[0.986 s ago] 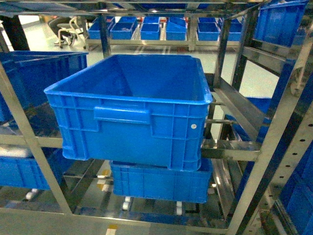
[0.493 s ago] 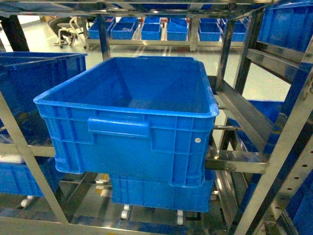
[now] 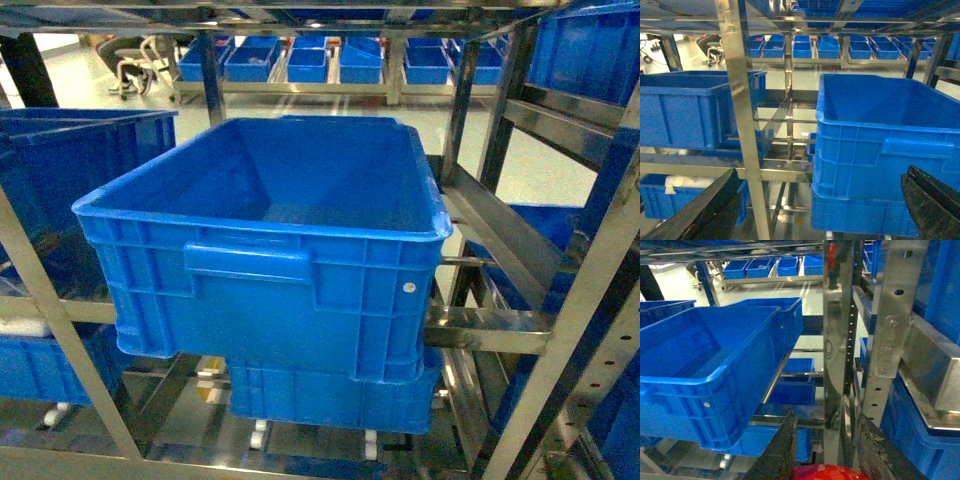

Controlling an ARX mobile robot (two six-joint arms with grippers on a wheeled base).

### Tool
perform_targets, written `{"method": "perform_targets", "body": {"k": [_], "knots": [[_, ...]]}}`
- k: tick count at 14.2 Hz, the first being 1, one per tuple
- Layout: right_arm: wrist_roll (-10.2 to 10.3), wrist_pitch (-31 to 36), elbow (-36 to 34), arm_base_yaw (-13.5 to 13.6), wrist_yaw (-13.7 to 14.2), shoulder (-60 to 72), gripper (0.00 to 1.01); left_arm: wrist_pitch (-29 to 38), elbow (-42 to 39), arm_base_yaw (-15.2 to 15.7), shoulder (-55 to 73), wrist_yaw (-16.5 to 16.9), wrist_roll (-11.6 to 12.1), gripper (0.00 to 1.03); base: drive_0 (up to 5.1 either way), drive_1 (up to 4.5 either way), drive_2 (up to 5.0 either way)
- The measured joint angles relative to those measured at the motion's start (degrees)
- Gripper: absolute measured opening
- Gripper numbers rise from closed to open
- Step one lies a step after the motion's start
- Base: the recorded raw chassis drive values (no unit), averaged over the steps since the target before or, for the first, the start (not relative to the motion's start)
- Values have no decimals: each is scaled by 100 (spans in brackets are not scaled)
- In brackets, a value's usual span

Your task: Pick red block from blue box to shelf

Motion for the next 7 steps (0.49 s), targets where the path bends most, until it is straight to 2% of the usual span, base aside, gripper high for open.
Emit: {"method": "perform_targets", "body": {"k": [7], "knots": [[-2, -7, 0, 2, -4, 0, 28, -7, 0, 0, 0, -2, 0, 98, 29, 225, -168]]}}
